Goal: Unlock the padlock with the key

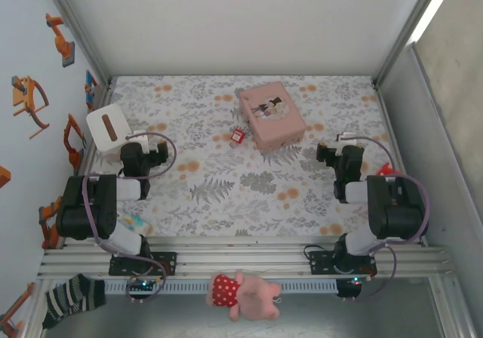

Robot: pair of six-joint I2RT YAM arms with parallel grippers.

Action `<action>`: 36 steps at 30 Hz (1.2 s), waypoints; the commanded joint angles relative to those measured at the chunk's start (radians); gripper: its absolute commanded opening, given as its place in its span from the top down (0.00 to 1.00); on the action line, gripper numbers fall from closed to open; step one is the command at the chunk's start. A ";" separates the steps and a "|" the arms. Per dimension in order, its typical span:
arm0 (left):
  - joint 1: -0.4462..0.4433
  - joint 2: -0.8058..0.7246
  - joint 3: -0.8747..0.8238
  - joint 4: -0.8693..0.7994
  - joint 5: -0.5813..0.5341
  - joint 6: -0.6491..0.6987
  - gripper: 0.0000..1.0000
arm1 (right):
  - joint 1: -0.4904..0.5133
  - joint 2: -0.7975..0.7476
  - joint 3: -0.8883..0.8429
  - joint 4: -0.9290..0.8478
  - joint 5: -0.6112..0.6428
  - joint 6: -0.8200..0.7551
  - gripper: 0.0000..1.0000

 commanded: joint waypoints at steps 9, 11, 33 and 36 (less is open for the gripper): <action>0.009 -0.006 0.018 -0.007 0.015 -0.004 0.04 | -0.010 0.004 0.024 0.008 -0.002 -0.002 0.00; 0.010 -0.006 0.018 -0.009 0.018 -0.007 0.04 | -0.010 0.004 0.024 0.009 -0.002 -0.003 0.00; 0.012 -0.006 0.018 -0.010 0.020 -0.007 0.04 | -0.011 0.005 0.025 0.007 -0.004 -0.002 0.00; 0.003 -0.035 0.020 -0.022 -0.009 -0.002 0.03 | -0.011 0.000 0.024 0.007 -0.006 -0.003 0.08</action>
